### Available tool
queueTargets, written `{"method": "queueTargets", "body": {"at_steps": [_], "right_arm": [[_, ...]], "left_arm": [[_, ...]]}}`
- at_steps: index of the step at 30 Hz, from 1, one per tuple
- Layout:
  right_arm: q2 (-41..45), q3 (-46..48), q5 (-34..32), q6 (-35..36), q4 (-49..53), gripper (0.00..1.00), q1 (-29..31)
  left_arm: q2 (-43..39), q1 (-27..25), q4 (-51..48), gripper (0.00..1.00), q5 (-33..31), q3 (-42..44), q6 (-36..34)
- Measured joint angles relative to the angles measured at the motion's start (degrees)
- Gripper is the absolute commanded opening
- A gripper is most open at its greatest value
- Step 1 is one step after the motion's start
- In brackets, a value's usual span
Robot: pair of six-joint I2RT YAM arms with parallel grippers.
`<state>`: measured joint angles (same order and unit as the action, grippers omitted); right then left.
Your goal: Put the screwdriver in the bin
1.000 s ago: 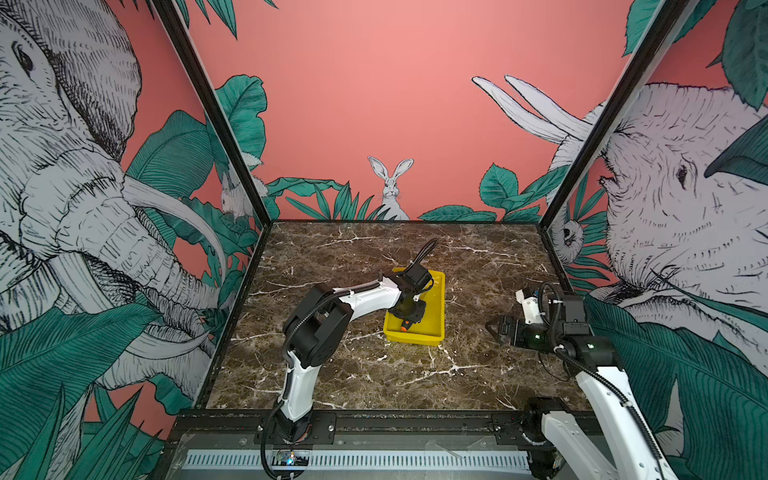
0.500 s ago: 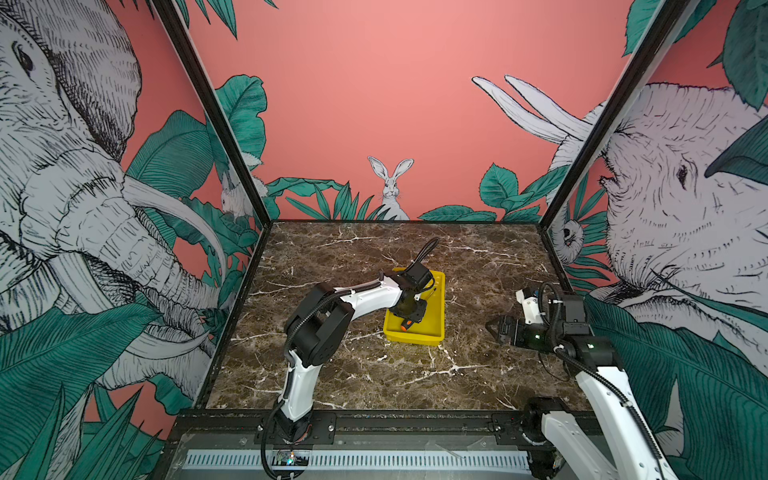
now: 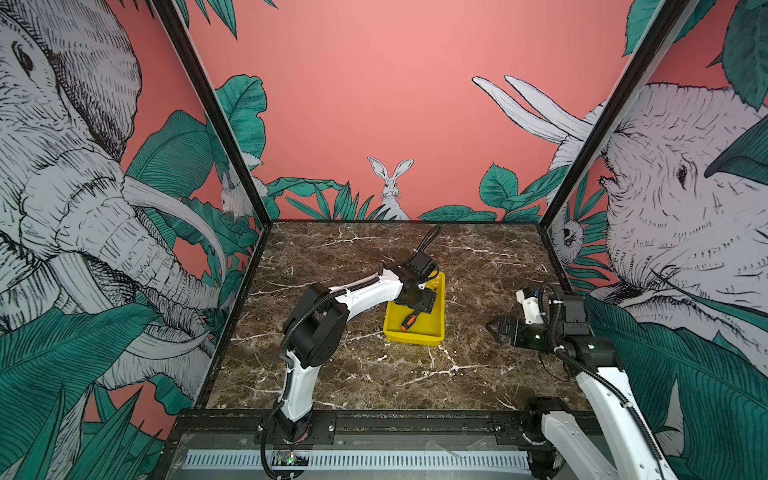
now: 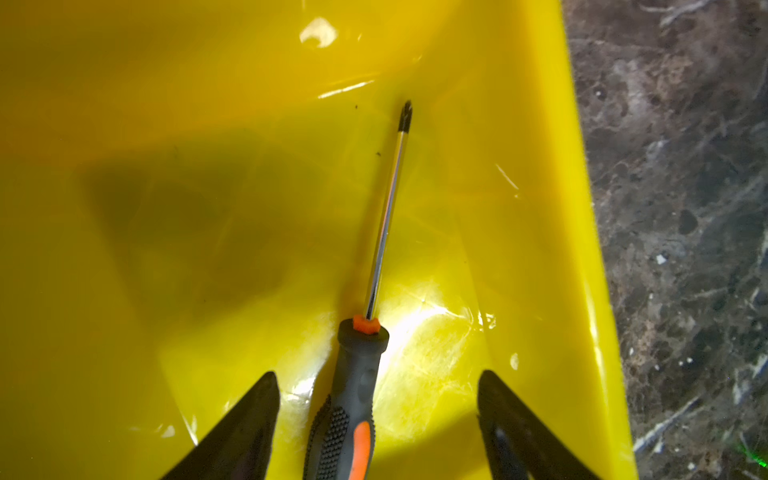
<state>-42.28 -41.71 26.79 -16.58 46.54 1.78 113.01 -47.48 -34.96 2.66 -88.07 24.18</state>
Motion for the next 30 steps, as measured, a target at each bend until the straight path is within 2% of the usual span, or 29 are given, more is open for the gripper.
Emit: {"method": "queueTargets", "body": {"at_steps": [3,12,19,22,27,30], "right_arm": [[-0.11,0.0,-0.02,0.0,0.02,0.99,0.0],[-0.07,0.0,0.0,0.0,0.04,0.99,0.07],[-0.83,-0.61,-0.59,0.13,1.18,0.99,0.11],[-2.49,-2.6,-0.59,0.66,2.01,0.99,0.11],[-5.73,-6.97,-0.42,1.44,2.01,0.99,0.11],[-7.87,-9.11,0.28,1.77,1.44,0.99,0.11]], "left_arm": [[-2.95,0.0,-0.94,0.99,-0.37,0.0,-0.28],[-19.04,0.0,-1.2,0.99,-0.63,0.09,-7.52],[-30.64,0.79,-0.76,1.0,-3.54,2.97,-13.7],[-33.92,3.56,-1.03,1.0,-2.29,5.49,-15.02],[-36.06,13.7,-1.64,0.99,0.48,9.55,-14.29],[-37.57,15.76,-2.56,1.0,0.46,11.85,-14.25]]}}
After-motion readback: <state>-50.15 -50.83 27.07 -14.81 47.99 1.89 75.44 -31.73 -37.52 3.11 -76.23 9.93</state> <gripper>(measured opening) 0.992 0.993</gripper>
